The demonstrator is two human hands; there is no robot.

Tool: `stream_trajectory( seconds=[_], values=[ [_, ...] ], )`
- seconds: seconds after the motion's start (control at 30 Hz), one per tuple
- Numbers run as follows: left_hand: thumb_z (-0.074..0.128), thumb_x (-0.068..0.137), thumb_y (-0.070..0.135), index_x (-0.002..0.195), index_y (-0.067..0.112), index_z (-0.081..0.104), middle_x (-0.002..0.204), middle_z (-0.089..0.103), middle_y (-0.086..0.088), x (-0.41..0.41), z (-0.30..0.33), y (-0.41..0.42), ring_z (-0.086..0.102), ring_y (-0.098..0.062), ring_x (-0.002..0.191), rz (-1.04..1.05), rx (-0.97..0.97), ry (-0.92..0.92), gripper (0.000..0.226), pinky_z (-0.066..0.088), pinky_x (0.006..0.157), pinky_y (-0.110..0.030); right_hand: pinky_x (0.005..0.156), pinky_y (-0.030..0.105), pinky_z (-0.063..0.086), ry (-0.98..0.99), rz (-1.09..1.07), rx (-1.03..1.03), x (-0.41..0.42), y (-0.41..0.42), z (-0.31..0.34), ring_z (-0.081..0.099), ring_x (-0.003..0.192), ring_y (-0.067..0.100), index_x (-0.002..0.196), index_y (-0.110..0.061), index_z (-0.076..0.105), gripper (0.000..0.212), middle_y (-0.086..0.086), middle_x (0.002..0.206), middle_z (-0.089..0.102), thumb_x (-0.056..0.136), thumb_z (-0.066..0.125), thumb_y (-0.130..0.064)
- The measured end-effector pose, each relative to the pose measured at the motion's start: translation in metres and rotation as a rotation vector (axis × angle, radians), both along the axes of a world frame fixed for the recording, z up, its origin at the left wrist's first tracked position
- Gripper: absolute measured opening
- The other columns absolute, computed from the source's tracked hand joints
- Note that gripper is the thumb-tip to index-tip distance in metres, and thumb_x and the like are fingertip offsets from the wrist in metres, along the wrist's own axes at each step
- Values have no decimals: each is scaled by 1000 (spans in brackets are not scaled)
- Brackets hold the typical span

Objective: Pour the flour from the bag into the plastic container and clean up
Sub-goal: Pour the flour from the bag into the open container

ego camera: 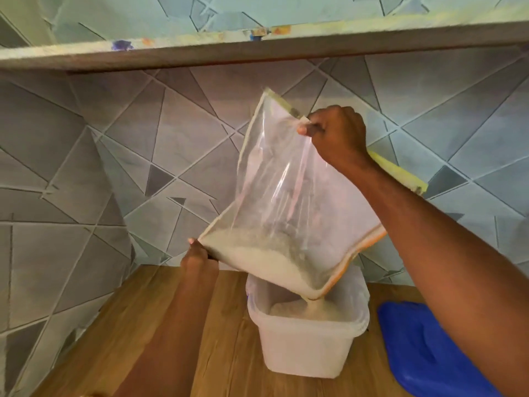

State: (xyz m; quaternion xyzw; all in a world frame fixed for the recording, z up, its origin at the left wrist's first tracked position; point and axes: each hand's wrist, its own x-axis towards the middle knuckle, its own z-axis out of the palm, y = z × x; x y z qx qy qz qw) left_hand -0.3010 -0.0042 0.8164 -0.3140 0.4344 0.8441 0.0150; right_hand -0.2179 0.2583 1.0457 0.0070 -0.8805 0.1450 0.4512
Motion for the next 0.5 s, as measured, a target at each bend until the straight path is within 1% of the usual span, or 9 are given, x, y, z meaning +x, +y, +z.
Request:
stream_trajectory(
  seconds=[0.07, 0.1, 0.17, 0.23, 0.3, 0.33, 0.4, 0.43, 0.5],
  values=[
    [55, 95, 58, 124, 12, 59, 110, 67, -5, -1, 4, 1, 64, -22, 105, -7, 22, 27, 55, 54, 97, -37, 84, 35, 45, 50, -95, -105, -1, 5, 0, 64, 104, 34, 107, -18, 76, 25, 9, 108, 75, 95, 63, -36],
    [55, 95, 59, 123, 13, 59, 116, 67, -5, -1, 3, 1, 64, -24, 107, -3, 6, 28, 54, 54, 100, -40, 82, 35, 45, 38, -70, -90, 0, 2, -1, 64, 104, 35, 105, -17, 76, 24, 10, 107, 75, 95, 62, -34],
    [48, 97, 60, 133, 13, 55, 130, 63, -6, -1, -1, -2, 61, -27, 116, -7, -39, 12, 60, 50, 106, -42, 76, 35, 44, -28, 36, 12, 2, -2, -2, 65, 98, 38, 96, -16, 76, 25, 12, 98, 75, 93, 65, -37],
    [48, 101, 53, 140, 12, 52, 130, 63, -7, 0, -4, -2, 62, -22, 110, -16, -27, 45, 57, 54, 97, -38, 80, 35, 45, -20, 38, -15, 4, 3, -1, 64, 102, 37, 99, -16, 77, 28, 12, 102, 75, 93, 65, -41],
    [53, 99, 50, 135, 11, 54, 114, 67, -6, 0, -3, -1, 64, -19, 97, 22, -11, 45, 53, 54, 85, -35, 82, 36, 43, 23, -30, -89, 2, 10, -4, 62, 104, 38, 100, -15, 76, 27, 12, 106, 75, 96, 62, -38],
    [52, 99, 51, 136, 11, 53, 117, 66, -7, -1, -2, 0, 63, -19, 98, 24, -37, 37, 55, 54, 88, -36, 80, 36, 43, 2, -13, -56, 3, 9, -6, 62, 102, 39, 98, -13, 76, 27, 13, 103, 75, 97, 62, -37],
    [45, 100, 57, 142, 9, 47, 136, 59, -11, 1, 4, 1, 59, -25, 117, 5, -135, -20, 64, 49, 100, -39, 77, 37, 46, -68, 81, 46, 5, 6, -7, 63, 96, 40, 96, -13, 76, 29, 16, 96, 74, 95, 65, -39],
    [45, 99, 58, 142, 9, 47, 139, 57, -11, 3, 6, 0, 57, -27, 122, 17, -154, -53, 66, 47, 101, -38, 79, 37, 47, -66, 99, 36, 6, 6, -7, 64, 97, 39, 99, -14, 77, 29, 15, 97, 75, 94, 66, -40],
    [50, 98, 58, 136, 11, 51, 136, 60, -9, 6, 8, 0, 59, -25, 119, 25, -102, -58, 60, 49, 92, -34, 85, 36, 46, -10, 37, -64, 5, 11, -7, 64, 104, 35, 106, -15, 77, 29, 11, 106, 75, 96, 64, -39]
  ],
)
